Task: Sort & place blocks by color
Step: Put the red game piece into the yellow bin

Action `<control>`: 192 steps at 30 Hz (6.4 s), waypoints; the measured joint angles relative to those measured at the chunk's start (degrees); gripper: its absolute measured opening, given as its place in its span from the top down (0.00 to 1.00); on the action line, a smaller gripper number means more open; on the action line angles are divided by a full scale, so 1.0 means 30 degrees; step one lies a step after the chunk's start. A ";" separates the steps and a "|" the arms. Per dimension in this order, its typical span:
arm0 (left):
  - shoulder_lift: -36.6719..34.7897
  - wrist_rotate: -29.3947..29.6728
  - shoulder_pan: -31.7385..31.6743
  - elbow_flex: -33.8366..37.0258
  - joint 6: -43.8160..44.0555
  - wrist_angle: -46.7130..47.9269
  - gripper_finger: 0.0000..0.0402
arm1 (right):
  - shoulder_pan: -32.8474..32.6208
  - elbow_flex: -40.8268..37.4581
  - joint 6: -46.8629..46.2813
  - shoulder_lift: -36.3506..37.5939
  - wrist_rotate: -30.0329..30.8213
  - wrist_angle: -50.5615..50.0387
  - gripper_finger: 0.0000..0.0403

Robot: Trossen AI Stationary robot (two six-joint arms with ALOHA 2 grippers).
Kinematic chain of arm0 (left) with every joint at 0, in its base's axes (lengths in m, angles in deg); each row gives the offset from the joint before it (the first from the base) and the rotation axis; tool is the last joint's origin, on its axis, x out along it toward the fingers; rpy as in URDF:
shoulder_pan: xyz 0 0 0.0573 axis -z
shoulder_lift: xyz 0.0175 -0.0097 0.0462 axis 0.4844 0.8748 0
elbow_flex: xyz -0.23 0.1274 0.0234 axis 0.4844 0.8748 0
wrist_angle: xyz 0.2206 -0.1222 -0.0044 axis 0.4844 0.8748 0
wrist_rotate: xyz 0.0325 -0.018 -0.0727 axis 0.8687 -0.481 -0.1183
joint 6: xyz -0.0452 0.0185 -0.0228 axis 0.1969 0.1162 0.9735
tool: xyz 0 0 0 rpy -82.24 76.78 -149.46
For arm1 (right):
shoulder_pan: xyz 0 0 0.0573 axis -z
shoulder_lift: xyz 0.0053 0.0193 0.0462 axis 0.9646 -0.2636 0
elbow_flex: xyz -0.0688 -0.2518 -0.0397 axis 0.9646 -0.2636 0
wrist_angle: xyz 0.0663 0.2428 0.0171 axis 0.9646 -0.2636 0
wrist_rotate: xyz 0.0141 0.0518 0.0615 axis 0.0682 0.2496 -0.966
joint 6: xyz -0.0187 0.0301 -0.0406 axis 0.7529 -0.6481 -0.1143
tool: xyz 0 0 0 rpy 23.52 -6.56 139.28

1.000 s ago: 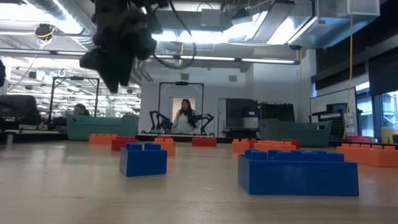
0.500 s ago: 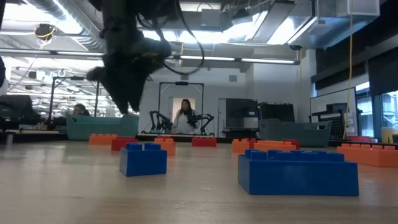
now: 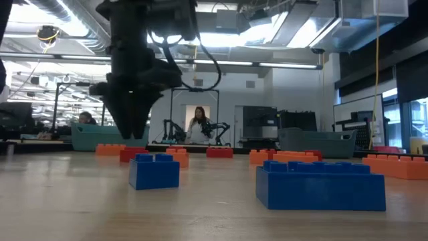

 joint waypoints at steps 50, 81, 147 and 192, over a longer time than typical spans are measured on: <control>0.0168 0.1093 -0.0168 0.0000 0.1195 -0.0095 0.66 | 0.0002 0.0000 0.4156 -0.0005 -0.5071 -0.0273 0.99; 0.0153 0.0925 -0.0262 0.0000 0.2885 0.0284 0.66 | 0.0002 0.0000 0.4004 -0.0005 -0.5071 -0.0251 0.99; 0.2234 0.1086 0.0532 0.0000 0.1553 -0.0816 0.44 | 0.0060 0.0015 0.9515 -0.0435 -0.3546 0.0869 0.99; 0.0370 0.0188 -0.0238 0.0058 -0.2368 -0.0693 0.67 | 0.0046 -0.0015 1.0032 -0.0275 -0.3548 -0.0081 0.99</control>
